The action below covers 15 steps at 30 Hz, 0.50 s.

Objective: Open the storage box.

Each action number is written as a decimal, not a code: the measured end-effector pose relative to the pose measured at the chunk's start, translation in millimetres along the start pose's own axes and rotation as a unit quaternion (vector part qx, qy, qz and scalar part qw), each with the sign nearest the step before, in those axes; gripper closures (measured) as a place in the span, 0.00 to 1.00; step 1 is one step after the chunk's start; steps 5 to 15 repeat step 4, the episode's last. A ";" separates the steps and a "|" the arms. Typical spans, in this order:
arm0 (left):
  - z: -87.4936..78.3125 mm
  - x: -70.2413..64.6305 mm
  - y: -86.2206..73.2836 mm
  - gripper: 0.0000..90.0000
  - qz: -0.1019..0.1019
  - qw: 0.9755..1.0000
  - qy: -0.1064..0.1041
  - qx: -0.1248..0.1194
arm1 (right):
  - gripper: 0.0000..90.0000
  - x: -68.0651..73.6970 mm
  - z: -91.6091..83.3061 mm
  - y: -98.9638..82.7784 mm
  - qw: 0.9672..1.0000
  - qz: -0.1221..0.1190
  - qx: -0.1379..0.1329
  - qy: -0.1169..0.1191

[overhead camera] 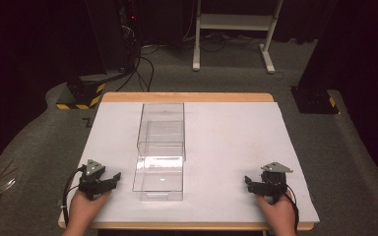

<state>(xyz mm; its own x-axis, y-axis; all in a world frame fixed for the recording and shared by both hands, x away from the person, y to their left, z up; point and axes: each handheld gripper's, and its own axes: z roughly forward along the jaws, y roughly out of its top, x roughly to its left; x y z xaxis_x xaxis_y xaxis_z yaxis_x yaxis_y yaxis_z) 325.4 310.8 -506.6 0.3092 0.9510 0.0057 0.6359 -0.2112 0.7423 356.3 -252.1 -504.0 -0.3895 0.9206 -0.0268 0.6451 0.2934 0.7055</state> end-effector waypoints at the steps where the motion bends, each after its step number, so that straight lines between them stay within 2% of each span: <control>1: 0.1 0.0 0.0 0.35 -0.001 1.000 0.000 -0.001 | 0.13 0.0 0.0 0.0 1.000 0.000 0.000 0.000; 15: 0.1 0.0 -0.2 0.34 0.001 1.000 -0.001 -0.001 | 0.13 -0.2 0.1 0.0 1.000 0.000 0.000 0.000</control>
